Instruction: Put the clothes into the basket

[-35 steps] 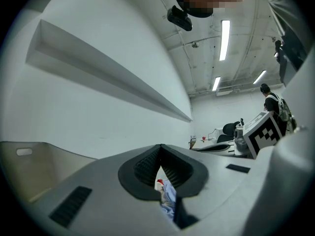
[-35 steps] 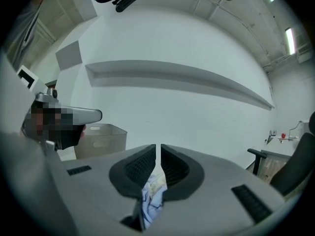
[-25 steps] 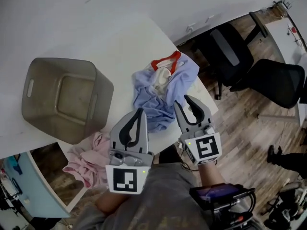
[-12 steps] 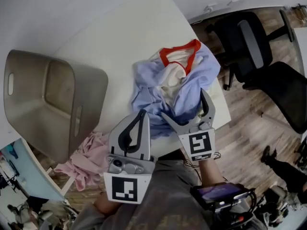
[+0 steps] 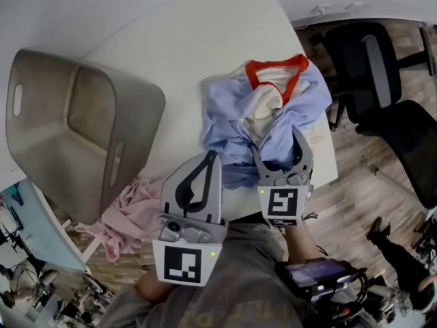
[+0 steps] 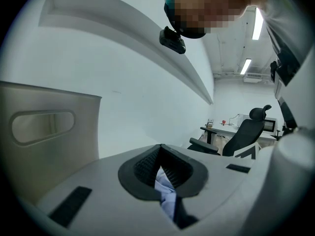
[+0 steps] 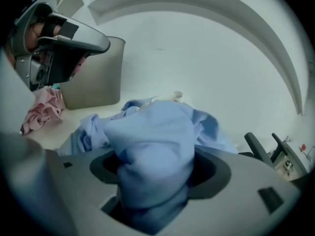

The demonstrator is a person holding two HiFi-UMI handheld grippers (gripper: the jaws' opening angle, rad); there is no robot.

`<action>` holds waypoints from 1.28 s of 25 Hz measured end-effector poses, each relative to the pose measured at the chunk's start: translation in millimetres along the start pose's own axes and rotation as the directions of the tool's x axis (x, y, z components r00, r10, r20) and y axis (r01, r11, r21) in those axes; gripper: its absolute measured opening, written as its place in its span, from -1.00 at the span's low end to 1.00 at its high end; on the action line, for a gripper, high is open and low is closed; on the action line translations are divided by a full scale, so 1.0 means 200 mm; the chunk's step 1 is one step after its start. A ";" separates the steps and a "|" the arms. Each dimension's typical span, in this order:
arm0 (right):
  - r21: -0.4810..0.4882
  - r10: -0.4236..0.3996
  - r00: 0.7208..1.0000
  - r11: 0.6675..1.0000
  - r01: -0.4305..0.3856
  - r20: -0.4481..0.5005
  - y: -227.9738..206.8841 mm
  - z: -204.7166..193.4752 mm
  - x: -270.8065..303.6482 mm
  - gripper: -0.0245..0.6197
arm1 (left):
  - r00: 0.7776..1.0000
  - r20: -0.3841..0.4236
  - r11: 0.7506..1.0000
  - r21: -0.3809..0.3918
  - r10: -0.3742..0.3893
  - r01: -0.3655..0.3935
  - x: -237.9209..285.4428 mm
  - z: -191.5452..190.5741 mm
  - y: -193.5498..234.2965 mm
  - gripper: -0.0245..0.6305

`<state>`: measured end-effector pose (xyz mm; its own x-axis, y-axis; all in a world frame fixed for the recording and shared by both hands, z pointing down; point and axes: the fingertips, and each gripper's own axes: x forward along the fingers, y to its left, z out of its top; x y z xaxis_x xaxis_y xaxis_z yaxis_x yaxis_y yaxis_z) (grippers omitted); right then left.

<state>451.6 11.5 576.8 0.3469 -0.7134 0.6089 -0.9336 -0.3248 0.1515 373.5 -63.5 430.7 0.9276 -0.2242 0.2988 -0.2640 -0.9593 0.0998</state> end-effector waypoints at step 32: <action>-0.136 0.120 0.784 0.990 -0.046 0.609 0.27 1.44 -0.75 -0.50 | 0.897 0.379 0.955 0.091 0.227 -0.281 -0.81 0.76 0.19 -0.90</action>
<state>375.5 -78.2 269.3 0.2143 -0.9765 0.0215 -0.9521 -0.2040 0.2276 252.9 -88.7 241.3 0.8723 -0.4841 -0.0686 -0.4884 -0.8694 -0.0752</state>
